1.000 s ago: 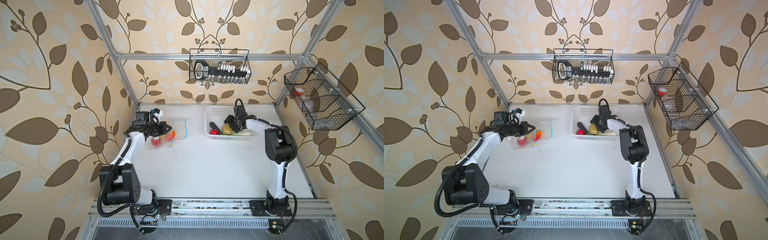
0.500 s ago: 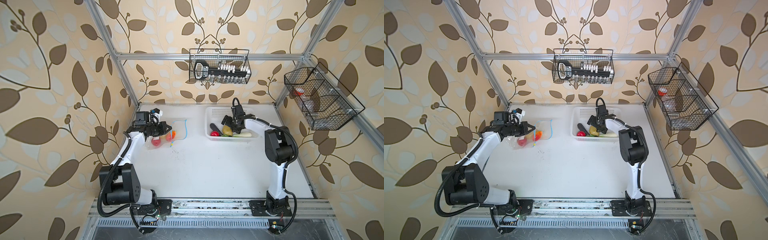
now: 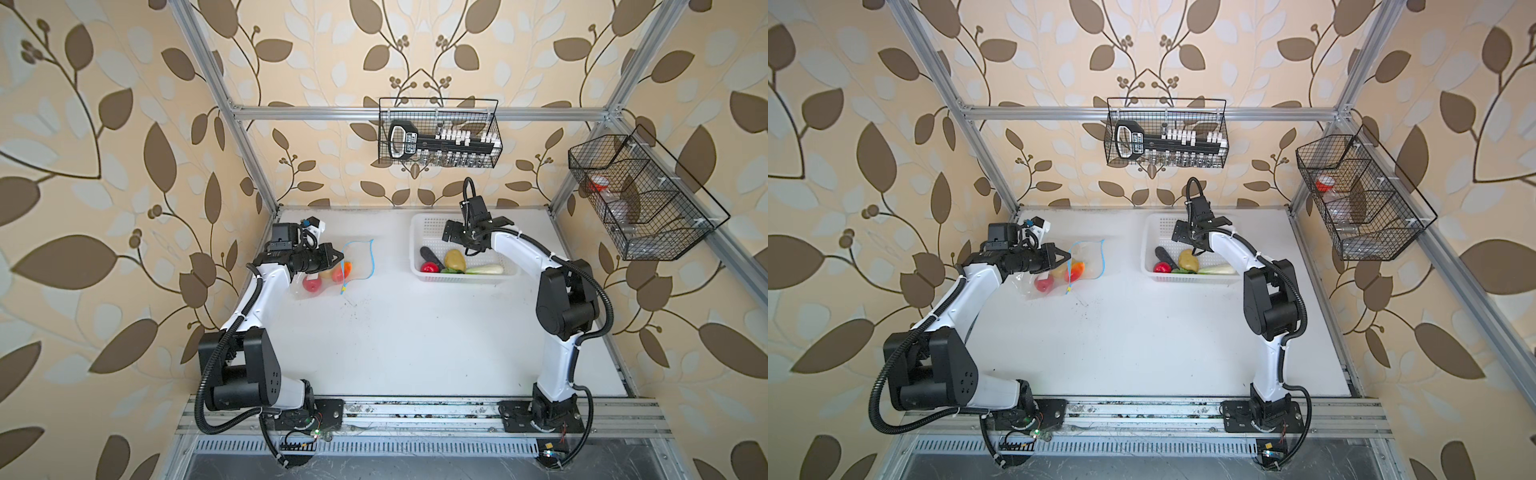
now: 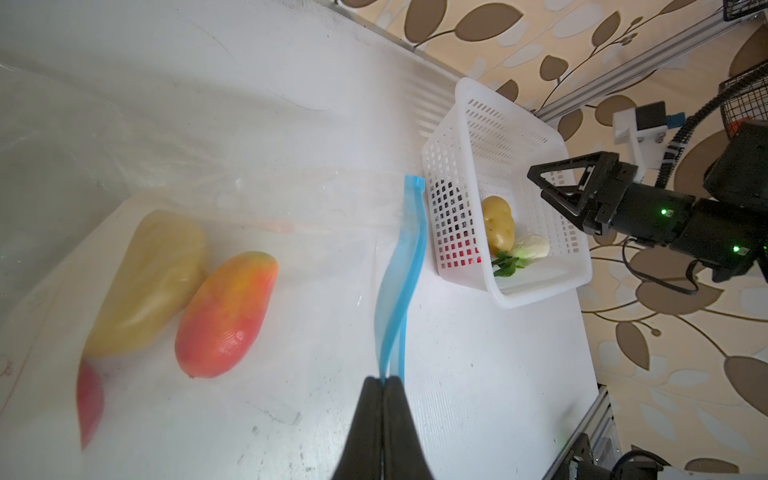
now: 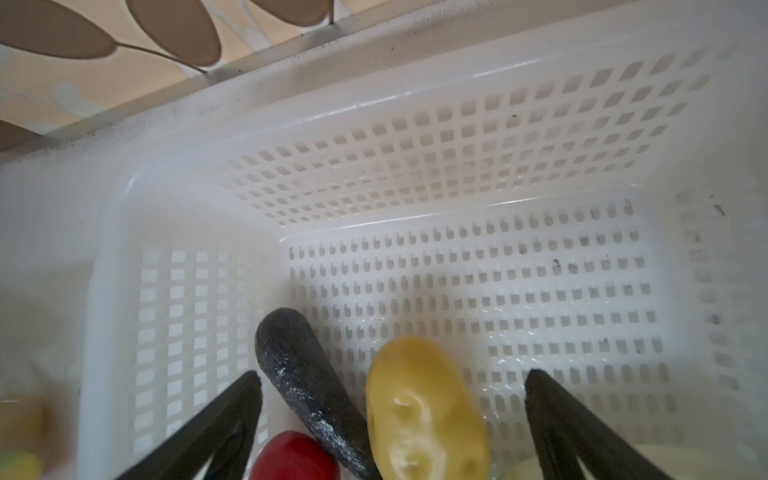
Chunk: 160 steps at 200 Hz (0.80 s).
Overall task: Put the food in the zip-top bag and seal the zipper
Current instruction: 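Close the right gripper on the yellow potato in the basket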
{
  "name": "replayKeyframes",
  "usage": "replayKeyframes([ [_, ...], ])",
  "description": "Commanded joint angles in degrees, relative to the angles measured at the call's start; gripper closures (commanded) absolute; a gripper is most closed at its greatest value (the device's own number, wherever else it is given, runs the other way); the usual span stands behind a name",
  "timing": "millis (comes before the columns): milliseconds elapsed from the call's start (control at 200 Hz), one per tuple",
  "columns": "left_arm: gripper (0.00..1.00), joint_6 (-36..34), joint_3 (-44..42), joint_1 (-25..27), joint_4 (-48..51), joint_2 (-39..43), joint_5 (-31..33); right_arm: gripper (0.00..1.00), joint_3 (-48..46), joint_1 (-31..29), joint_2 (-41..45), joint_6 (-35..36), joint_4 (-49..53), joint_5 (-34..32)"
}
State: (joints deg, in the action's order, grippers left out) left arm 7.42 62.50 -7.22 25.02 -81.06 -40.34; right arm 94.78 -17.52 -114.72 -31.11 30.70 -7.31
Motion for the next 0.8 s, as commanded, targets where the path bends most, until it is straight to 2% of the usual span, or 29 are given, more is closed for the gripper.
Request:
replayKeyframes([
  [0,1.0,-0.83,0.35,-0.64,-0.93,1.7,-1.19,0.06,0.37,-0.39,-2.85,4.0,4.37,-1.62],
  [200,1.0,-1.08,0.6,-0.65,-0.56,1.52,-1.16,0.14,1.25,-0.85,-5.96,5.63,5.5,-0.32],
  [510,1.0,-1.27,0.72,-0.68,-0.24,1.73,-0.89,0.16,2.35,-1.64,-8.98,5.98,7.09,-0.47],
  [795,1.0,-1.27,0.53,-0.62,-0.32,1.86,-0.8,0.28,2.73,-1.56,-11.04,5.67,7.67,-0.76],
])
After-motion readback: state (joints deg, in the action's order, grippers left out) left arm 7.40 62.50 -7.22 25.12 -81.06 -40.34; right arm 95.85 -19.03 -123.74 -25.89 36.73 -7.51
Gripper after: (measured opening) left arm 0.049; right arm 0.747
